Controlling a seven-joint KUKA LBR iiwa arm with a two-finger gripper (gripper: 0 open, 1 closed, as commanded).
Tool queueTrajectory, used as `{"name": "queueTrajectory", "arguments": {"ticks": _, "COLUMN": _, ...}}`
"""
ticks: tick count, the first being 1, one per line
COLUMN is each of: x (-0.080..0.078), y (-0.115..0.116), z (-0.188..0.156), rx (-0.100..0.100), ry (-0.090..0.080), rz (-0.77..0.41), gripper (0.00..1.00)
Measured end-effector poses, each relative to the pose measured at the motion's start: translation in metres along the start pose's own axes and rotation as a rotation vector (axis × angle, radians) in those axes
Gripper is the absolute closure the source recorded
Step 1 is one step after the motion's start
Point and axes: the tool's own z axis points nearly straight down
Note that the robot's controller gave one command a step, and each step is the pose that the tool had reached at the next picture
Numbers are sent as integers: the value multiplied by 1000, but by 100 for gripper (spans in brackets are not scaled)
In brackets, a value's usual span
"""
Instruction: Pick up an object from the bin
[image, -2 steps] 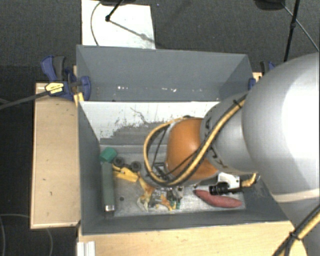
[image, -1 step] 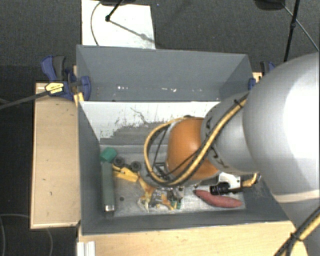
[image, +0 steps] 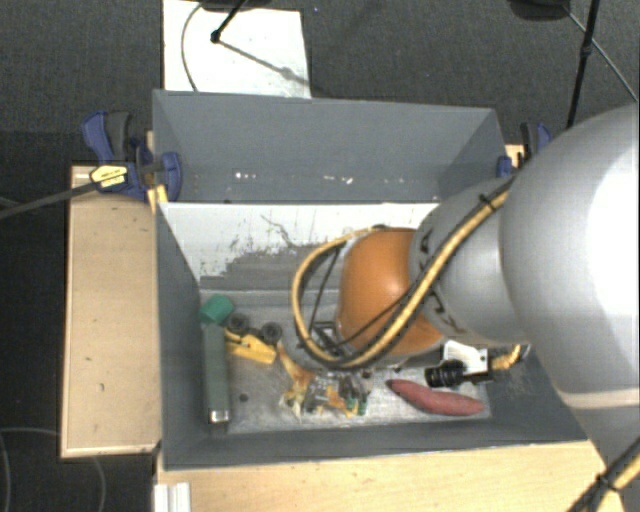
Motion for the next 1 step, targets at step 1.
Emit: {"name": "queueTrajectory", "arguments": {"ticks": 1, "x": -1, "y": 0, "z": -15, "rx": -2, "ry": -5, "rz": -1, "gripper": 100}}
